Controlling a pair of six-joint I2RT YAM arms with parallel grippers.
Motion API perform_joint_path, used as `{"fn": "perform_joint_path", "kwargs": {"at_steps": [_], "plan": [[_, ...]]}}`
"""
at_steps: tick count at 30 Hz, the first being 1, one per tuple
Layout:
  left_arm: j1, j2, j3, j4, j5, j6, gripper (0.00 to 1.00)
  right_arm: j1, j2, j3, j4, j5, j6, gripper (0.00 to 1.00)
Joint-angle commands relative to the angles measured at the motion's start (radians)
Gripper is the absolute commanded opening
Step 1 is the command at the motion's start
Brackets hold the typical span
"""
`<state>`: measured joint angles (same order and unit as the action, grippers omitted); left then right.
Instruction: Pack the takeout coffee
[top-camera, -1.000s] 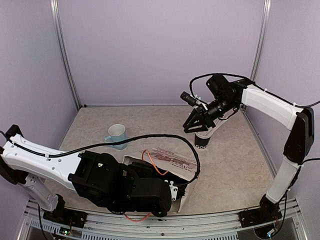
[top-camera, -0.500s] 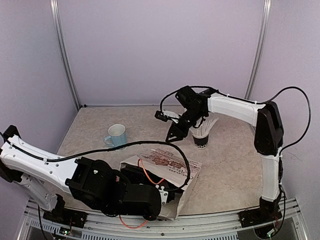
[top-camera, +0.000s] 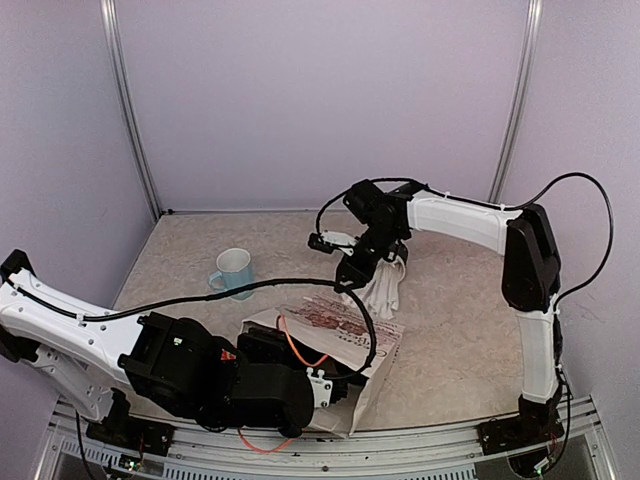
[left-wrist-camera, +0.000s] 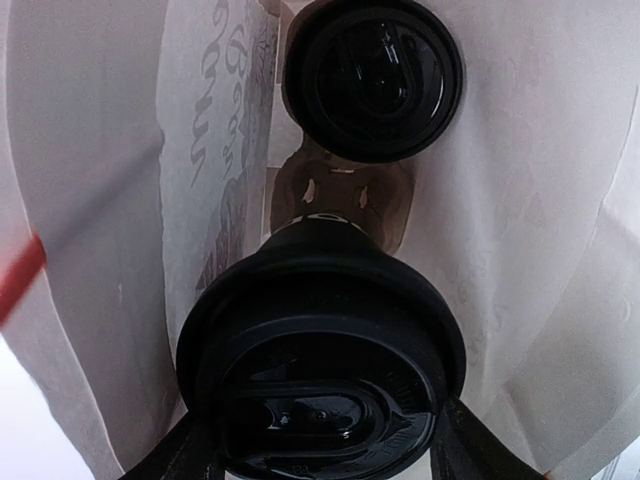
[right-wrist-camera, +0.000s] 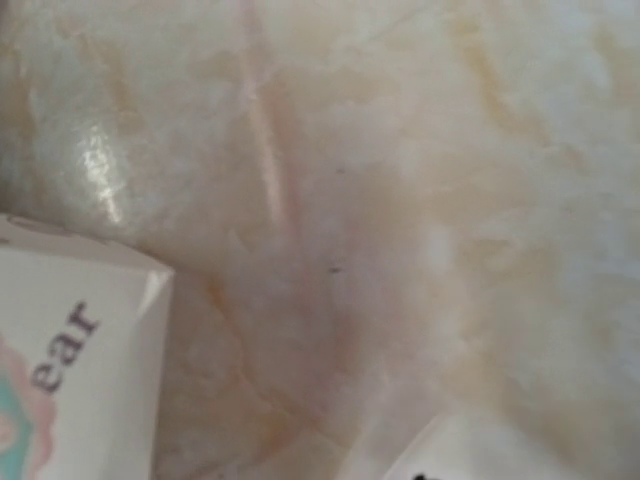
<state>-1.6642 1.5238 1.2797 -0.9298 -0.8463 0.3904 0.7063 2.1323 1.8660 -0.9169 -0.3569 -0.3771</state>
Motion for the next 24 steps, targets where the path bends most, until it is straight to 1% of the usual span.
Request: {"fn": "perform_joint_path", "kwargs": {"at_steps": [1, 4, 8, 10, 15, 20, 24], "plan": [[-0.004, -0.024, -0.002, 0.027, -0.014, -0.014, 0.56, -0.027, -0.101, -0.024, 0.013, 0.076, -0.013, 0.39], [-0.001, -0.025, -0.003, 0.025, -0.007, -0.022, 0.56, -0.050, -0.105, -0.026, 0.010, 0.039, -0.029, 0.39], [0.003, -0.025, -0.005, 0.017, 0.010, -0.028, 0.56, -0.048, -0.114, -0.029, -0.015, -0.100, -0.066, 0.39], [0.004, -0.024, -0.003, 0.015, 0.015, -0.030, 0.56, -0.035, -0.129, -0.042, -0.018, -0.146, -0.083, 0.40], [0.007, -0.024, -0.007, 0.011, 0.031, -0.034, 0.56, 0.025, -0.149, -0.095, 0.024, -0.097, -0.102, 0.42], [0.016, -0.027, -0.022, 0.039, 0.049, -0.025, 0.55, 0.027, -0.062, -0.080, 0.055, -0.103, -0.088, 0.42], [0.017, -0.023, -0.025, 0.031, 0.052, -0.012, 0.55, 0.026, 0.023, -0.052, 0.064, -0.105, -0.085, 0.42]]}}
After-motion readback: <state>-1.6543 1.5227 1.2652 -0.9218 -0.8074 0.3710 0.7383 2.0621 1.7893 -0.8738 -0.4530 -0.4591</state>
